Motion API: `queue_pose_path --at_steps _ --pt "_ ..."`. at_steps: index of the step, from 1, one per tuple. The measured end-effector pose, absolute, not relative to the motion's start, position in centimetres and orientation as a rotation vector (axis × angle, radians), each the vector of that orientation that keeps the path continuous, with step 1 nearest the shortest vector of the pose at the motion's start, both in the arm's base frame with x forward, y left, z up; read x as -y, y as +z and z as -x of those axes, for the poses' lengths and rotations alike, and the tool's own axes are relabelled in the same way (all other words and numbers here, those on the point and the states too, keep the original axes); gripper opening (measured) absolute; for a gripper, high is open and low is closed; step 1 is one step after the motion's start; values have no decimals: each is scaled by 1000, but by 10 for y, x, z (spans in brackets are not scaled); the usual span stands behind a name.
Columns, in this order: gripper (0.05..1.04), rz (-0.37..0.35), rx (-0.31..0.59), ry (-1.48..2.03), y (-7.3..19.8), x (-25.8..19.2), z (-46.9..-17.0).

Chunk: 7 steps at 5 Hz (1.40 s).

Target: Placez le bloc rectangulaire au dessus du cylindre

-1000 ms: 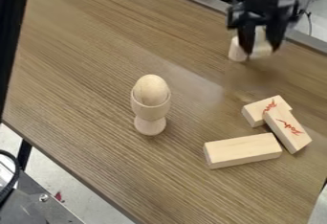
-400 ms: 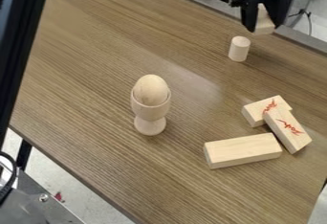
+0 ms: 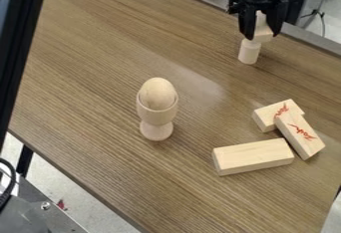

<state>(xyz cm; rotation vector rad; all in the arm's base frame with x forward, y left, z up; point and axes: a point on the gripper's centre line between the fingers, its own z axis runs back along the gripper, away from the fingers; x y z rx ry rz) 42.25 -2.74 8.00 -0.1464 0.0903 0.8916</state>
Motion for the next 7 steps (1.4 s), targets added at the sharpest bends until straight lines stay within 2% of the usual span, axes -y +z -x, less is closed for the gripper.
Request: queue_pose_path --at_steps 1,7 --pt "553 147 -107 888 69 29 -417" --pt "553 146 -92 876 62 35 -423"
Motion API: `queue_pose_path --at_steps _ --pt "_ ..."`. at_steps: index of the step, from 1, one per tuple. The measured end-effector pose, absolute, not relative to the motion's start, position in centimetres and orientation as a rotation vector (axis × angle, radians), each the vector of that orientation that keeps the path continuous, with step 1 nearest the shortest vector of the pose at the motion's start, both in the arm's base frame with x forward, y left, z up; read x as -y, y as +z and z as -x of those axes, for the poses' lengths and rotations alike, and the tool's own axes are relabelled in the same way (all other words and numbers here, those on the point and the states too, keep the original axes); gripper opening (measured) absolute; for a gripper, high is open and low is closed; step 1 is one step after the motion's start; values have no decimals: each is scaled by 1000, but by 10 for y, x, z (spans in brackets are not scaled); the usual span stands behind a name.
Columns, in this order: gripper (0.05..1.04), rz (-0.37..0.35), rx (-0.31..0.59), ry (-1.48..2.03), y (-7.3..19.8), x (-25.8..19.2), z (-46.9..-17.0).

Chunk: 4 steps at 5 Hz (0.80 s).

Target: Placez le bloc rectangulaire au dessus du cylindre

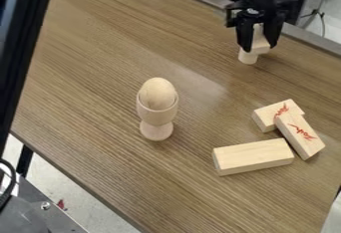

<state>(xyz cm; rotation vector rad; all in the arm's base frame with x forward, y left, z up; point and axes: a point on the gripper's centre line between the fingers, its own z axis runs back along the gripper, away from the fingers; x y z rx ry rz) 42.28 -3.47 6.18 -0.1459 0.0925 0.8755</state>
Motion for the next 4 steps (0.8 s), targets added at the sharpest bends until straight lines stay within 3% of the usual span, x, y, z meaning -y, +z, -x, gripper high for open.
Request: queue_pose_path --at_steps 3,4 --pt "553 136 -87 873 55 36 -426" --pt "622 137 -78 864 55 40 -429"
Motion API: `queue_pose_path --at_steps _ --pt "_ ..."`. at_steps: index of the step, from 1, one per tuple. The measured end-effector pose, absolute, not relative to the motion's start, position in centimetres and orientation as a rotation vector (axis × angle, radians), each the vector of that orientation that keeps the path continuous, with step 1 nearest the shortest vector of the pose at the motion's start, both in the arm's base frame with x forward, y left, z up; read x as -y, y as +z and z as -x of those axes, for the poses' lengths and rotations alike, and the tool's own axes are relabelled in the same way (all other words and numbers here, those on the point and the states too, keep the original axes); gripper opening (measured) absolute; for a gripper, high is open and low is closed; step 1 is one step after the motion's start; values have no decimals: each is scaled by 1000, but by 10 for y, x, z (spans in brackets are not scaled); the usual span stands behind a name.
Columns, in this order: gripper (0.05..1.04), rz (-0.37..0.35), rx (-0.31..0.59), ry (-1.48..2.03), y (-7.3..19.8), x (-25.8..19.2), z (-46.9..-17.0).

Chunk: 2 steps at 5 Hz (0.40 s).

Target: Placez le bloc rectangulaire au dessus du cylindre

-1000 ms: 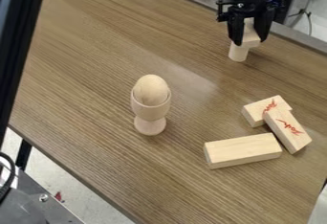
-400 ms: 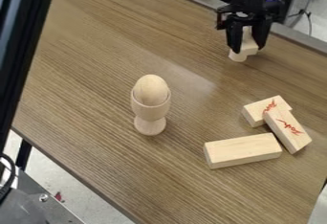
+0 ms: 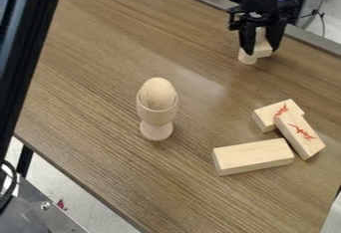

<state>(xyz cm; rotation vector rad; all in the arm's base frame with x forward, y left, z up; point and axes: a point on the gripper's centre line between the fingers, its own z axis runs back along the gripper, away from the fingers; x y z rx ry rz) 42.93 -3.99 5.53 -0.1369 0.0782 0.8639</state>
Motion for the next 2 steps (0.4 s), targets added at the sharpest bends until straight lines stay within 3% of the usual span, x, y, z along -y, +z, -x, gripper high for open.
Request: queue_pose_path --at_steps 1,2 --pt "910 122 -81 862 57 40 -429" --pt "1004 93 -82 846 61 40 -427"
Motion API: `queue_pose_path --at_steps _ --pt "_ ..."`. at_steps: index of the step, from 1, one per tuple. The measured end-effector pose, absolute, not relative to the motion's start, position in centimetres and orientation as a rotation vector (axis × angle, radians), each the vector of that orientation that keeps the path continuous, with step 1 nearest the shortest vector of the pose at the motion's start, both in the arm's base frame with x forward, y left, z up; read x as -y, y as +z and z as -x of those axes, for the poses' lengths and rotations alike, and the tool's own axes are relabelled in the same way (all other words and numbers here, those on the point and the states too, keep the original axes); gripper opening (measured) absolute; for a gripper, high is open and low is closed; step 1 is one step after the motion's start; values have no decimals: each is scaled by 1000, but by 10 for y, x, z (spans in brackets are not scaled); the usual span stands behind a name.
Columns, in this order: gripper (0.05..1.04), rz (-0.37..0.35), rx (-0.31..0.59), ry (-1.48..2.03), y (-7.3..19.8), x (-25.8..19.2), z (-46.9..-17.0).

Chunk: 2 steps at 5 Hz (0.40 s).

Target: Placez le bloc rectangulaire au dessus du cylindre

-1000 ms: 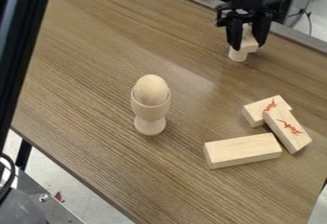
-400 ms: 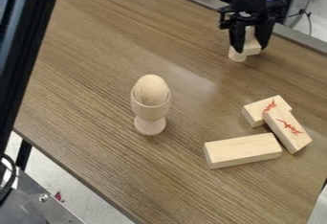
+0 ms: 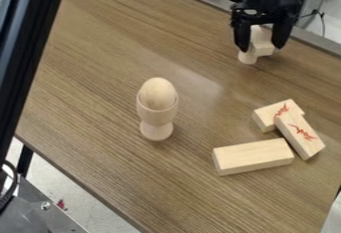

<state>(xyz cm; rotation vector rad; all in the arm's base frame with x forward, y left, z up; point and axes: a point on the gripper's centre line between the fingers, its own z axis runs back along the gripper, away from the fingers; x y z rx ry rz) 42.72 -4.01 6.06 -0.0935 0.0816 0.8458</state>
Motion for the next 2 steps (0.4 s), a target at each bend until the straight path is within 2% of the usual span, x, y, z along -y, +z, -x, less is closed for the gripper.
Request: queue_pose_path --at_steps 1,2 --pt "1001 87 -64 837 74 39 -426" --pt "1001 106 -2 824 113 39 -424"
